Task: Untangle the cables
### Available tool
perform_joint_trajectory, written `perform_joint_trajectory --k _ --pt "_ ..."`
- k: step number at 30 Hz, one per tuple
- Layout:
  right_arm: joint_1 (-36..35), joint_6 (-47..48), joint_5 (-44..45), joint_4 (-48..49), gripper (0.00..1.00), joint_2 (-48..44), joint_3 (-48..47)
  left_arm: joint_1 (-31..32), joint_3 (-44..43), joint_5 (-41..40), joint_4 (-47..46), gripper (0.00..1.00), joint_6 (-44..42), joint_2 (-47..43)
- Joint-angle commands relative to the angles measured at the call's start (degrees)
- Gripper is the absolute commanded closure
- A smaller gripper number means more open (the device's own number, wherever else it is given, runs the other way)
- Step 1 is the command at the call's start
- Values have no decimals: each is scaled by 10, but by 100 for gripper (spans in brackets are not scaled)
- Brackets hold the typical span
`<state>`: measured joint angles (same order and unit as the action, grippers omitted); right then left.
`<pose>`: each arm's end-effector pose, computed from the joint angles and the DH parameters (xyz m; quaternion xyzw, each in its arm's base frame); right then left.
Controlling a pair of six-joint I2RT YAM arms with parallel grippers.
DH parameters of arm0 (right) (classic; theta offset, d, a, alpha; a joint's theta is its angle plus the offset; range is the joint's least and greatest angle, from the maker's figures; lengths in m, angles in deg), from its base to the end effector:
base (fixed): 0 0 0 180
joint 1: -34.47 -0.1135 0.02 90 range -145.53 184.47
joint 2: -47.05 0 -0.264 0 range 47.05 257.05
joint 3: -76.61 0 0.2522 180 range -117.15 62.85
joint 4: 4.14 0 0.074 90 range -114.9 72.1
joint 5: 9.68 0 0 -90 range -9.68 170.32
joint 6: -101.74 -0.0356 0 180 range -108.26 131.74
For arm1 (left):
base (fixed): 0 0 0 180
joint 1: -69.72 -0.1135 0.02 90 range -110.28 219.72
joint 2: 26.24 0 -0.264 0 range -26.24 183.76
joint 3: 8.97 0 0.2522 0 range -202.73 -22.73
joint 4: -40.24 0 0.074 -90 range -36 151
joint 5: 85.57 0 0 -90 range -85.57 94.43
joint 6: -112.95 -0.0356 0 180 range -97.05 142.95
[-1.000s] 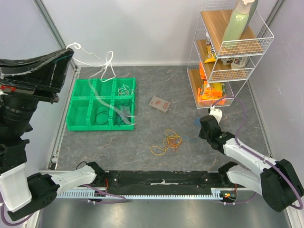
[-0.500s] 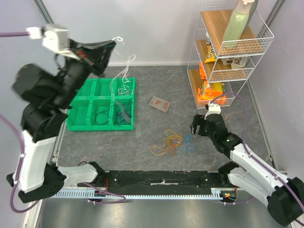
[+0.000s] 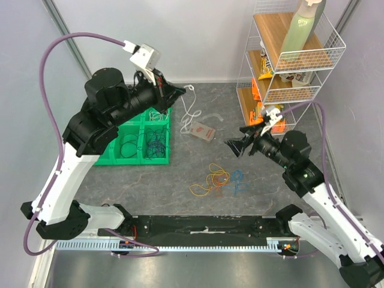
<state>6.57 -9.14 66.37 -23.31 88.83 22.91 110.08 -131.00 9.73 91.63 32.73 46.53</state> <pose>0.1529 0.0907 0.3278 -0.1257 0.7385 0.3539 0.5599 0.1623 -0.1422 0.5527 0.2206 0.6854 -0.3238 0.6137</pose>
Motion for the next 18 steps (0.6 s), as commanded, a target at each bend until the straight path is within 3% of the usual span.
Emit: perform_joint_trajectory --k 1,4,8,12,18 --pt "0 22 -176 103 8 79 -98 -3 14 120 48 98 39 18" --pt "-7 5 -231 139 8 117 -141 -3 25 144 58 98 54 22" --pt "-41 21 -239 156 7 152 -179 -4 49 190 46 98 65 14" --pt "-49 -40 -303 219 7 181 -183 -5 56 205 46 98 65 12" --pt "-92 -63 -278 258 8 191 -174 -5 54 211 49 98 78 16"
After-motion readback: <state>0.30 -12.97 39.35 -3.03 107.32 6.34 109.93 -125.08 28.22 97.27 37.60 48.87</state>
